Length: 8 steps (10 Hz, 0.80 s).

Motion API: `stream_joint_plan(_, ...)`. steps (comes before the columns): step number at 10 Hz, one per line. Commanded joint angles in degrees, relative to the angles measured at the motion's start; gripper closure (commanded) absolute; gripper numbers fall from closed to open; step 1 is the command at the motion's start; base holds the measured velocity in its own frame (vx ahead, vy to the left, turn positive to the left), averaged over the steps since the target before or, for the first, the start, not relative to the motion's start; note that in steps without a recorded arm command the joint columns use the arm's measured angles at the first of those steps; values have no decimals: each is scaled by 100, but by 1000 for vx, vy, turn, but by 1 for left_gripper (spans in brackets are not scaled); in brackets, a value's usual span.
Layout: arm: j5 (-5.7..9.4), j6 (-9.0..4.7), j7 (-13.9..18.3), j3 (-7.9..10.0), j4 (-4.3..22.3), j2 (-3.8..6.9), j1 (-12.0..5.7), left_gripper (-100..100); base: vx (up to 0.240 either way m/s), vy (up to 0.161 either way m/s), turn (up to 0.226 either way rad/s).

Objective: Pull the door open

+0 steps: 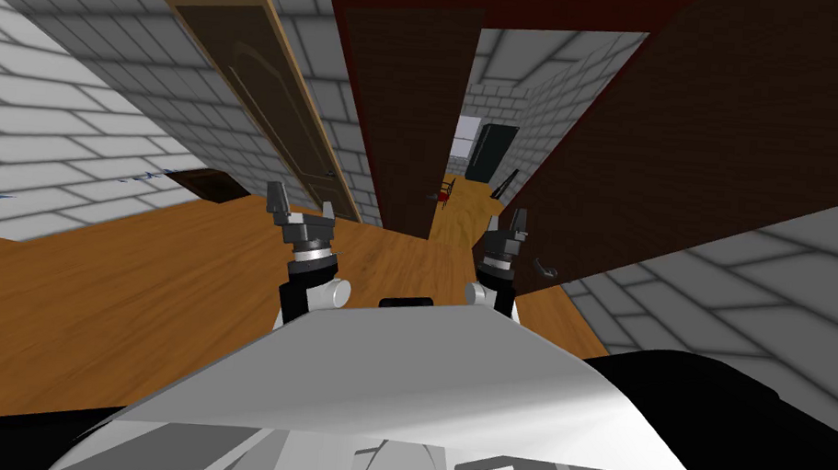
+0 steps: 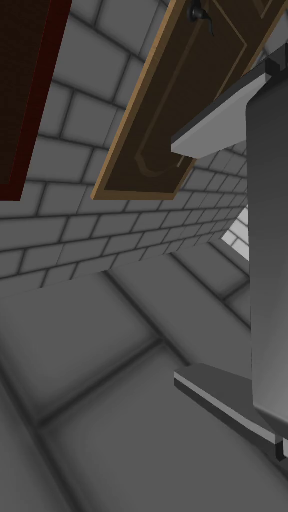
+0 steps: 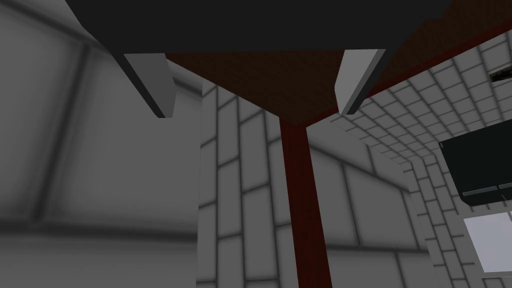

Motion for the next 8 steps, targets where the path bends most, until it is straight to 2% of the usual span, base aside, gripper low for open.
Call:
stream_joint_plan(1,-6,-45,27,3,169,63,-54,-100,56,-28,-36)
stream_joint_plan(8,-30,-239,142,17,903,284,-290,-100,97,-49,-30)
